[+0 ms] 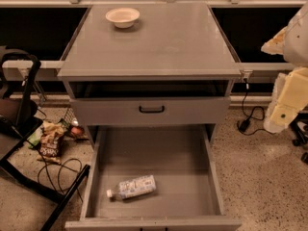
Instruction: Pick blue plastic bottle from middle drawer and place on counter
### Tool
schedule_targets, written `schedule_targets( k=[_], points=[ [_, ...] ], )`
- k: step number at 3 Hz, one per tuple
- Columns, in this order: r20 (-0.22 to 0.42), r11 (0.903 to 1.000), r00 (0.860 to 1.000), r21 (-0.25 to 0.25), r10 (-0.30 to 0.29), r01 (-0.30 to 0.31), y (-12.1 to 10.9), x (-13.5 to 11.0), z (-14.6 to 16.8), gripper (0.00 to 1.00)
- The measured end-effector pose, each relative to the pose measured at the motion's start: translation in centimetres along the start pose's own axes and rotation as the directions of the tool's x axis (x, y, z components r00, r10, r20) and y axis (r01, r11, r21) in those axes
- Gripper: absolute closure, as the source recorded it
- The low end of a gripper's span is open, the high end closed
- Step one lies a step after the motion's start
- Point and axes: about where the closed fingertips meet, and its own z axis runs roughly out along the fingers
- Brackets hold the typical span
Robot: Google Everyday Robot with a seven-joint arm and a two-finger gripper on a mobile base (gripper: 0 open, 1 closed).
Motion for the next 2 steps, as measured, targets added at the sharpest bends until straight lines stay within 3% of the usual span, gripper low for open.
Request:
schedule_targets(
  k=[1,2],
  points=[
    [0.000,1.0000,1.000,0.000,0.000,0.000,0.0,0.0,0.0,0.00],
    [-0.039,0.9981,0.997,0.004,-0.061,0.061,-0.5,-1.1,2.3,0.00]
  ],
)
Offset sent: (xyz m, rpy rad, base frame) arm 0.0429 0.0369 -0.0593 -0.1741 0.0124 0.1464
